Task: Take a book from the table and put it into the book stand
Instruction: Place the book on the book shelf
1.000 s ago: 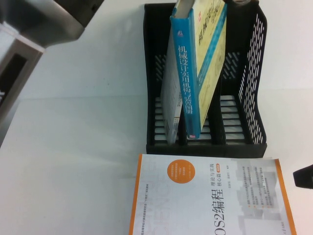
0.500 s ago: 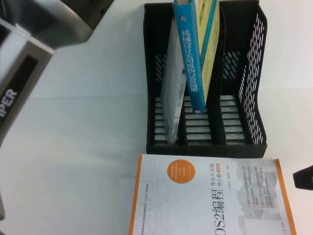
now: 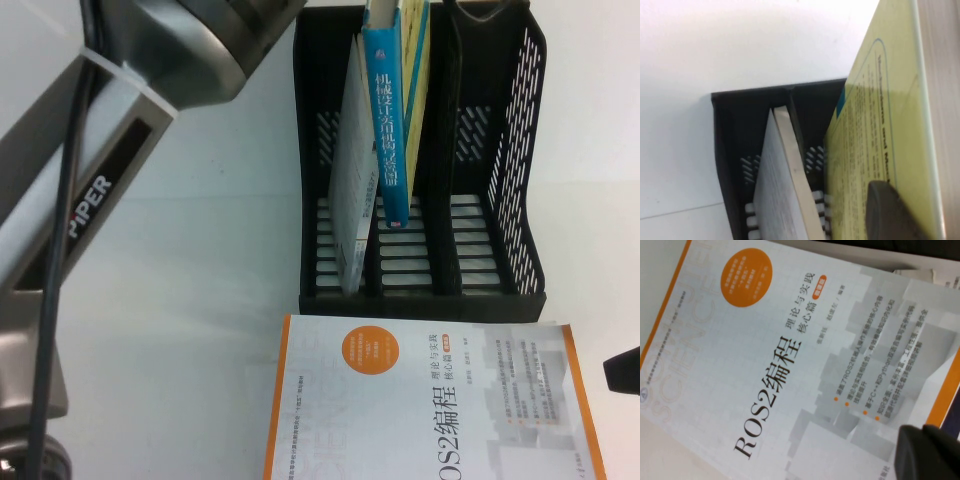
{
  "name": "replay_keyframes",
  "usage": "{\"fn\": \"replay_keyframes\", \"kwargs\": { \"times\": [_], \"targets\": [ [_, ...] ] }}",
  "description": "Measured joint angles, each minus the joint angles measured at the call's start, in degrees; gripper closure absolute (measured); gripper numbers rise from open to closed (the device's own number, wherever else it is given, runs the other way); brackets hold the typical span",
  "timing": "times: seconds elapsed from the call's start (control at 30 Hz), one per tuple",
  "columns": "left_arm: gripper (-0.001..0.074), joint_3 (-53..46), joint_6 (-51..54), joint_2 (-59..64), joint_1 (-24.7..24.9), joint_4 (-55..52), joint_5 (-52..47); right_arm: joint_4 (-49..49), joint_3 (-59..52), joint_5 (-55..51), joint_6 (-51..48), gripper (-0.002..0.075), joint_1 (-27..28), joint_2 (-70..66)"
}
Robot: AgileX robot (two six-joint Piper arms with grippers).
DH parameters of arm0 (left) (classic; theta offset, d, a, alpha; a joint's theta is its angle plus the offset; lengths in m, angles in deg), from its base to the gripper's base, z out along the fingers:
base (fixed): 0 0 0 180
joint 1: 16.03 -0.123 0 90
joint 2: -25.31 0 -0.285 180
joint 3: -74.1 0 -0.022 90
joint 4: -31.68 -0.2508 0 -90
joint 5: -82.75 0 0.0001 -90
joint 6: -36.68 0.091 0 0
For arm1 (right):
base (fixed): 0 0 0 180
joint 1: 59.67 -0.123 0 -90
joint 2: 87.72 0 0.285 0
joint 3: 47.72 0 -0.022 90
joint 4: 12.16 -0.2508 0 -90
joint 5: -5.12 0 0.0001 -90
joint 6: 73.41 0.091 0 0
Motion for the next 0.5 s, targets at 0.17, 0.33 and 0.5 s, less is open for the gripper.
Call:
{"fn": "replay_keyframes", "kwargs": {
  "times": [0.17, 0.33, 0.5],
  "targets": [
    [0.0543, 0.0, -0.1, 0.2, -2.5, 1.5, 2.2, 0.0, 0.0, 0.0, 0.0, 0.0729, 0.0, 0.0],
    [0.0543, 0.0, -0.1, 1.9, -7.0, 7.9, 5.3, 0.1, 0.0, 0.0, 0.0, 0.0729, 0.0, 0.0],
    [0.0543, 0.0, 1.2, 5.0, -9.1, 11.2, 5.3, 0.3, 0.0, 0.5, 0.0, 0.0729, 0.0, 0.0]
  ]
}}
